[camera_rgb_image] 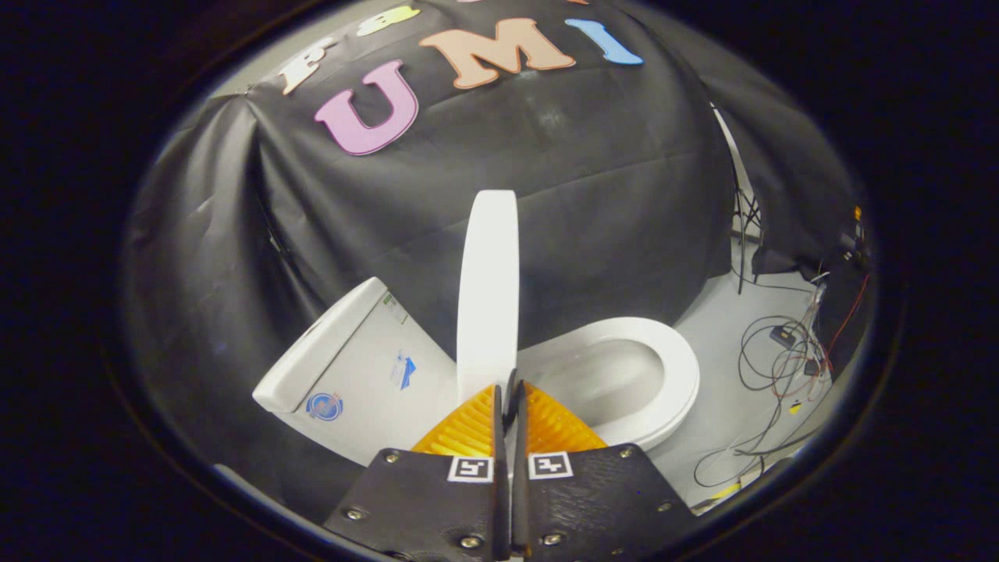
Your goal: Open the toilet lid.
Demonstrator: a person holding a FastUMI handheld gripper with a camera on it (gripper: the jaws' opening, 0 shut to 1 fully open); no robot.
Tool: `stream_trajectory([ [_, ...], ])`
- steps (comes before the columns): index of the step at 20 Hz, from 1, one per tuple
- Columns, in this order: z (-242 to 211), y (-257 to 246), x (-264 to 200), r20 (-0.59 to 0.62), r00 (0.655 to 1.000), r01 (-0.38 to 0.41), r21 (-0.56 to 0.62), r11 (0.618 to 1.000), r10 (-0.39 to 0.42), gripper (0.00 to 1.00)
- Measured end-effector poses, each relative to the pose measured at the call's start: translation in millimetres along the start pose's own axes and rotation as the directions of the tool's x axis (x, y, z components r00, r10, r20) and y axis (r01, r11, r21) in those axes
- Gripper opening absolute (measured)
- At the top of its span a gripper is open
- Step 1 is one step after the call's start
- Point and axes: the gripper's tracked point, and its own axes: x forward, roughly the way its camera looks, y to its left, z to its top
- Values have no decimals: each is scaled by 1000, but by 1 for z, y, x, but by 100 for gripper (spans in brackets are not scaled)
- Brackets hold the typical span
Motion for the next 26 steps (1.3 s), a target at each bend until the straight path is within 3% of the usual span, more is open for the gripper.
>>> stream_trajectory([
  [26,-3,69,-7,53,997,-54,-72,996,58,6],
])
